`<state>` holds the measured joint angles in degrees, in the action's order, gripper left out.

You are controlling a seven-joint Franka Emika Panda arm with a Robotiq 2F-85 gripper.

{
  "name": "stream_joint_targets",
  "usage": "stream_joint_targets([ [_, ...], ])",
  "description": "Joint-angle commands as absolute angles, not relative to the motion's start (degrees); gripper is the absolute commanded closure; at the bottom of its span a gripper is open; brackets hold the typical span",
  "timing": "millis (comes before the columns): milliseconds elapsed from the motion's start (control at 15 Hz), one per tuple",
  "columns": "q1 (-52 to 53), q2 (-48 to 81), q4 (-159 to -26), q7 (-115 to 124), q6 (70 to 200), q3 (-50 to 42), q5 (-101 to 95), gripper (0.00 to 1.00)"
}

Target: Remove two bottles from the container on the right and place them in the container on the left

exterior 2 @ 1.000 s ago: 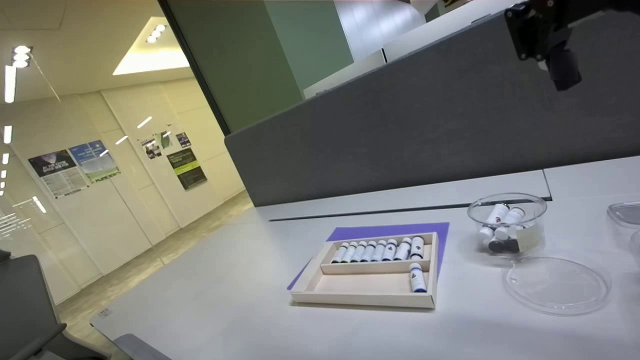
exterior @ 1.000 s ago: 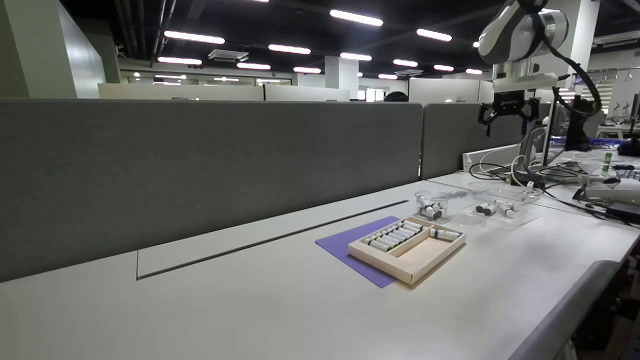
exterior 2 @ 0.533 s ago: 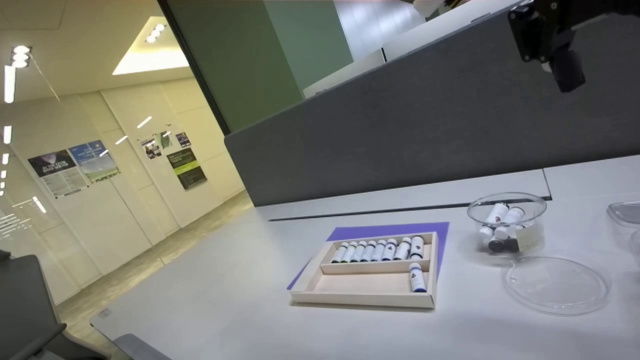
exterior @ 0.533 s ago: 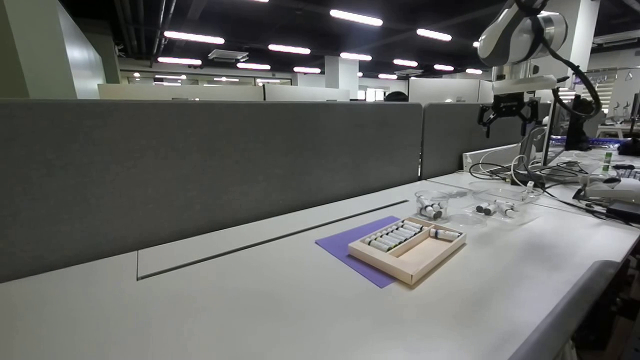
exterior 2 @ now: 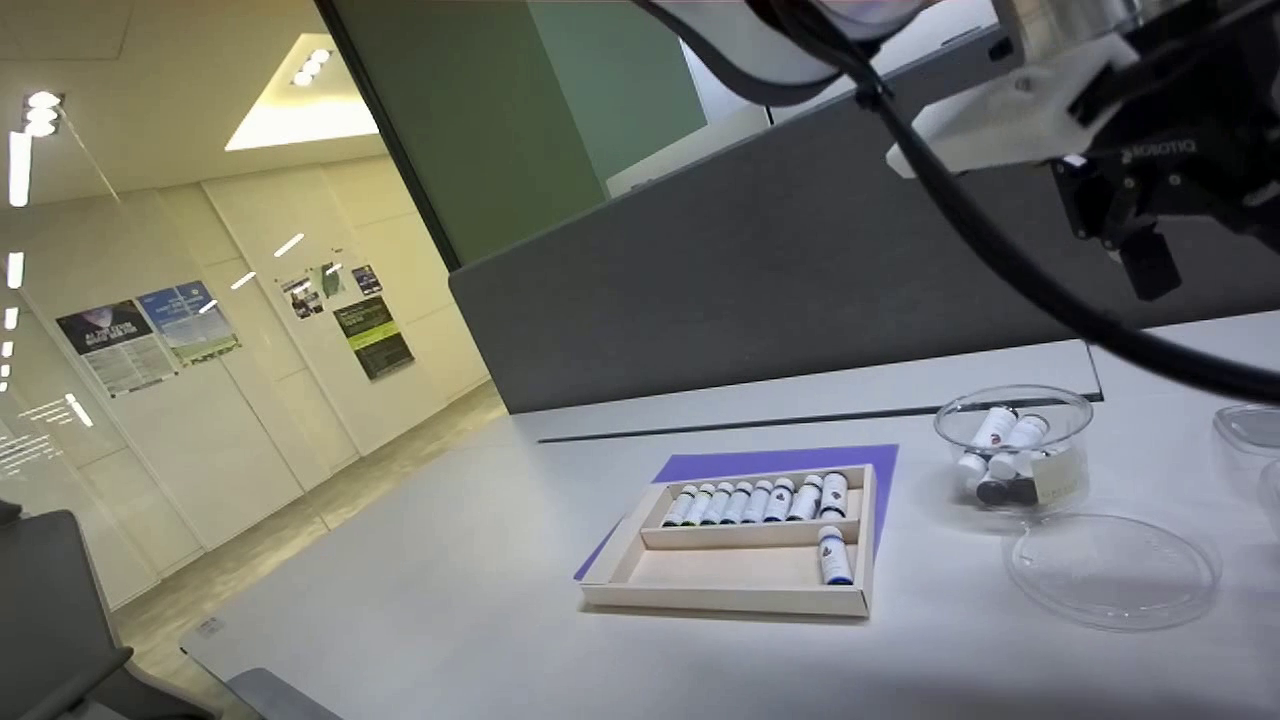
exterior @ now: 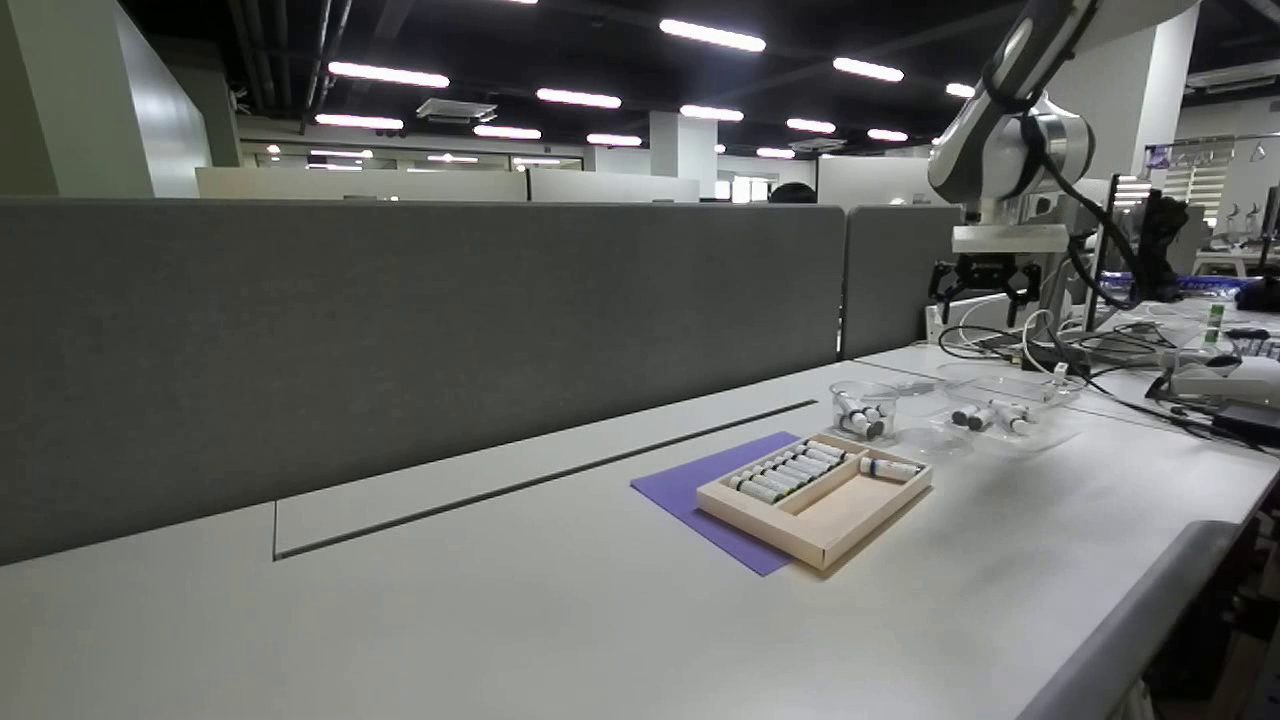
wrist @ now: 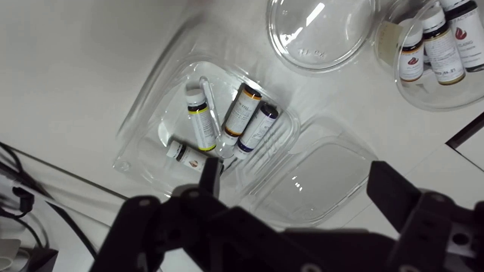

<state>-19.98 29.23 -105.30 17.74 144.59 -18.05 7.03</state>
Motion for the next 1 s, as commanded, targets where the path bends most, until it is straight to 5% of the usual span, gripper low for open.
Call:
stream_joint_targets([
  [0, -22.2, 34.4, -100.9, 16.7, 146.4, -16.6, 10.8, 0.0],
  [933, -27.2, 43.7, -93.8, 18.9, 144.2, -18.5, 15.1, 0.0],
])
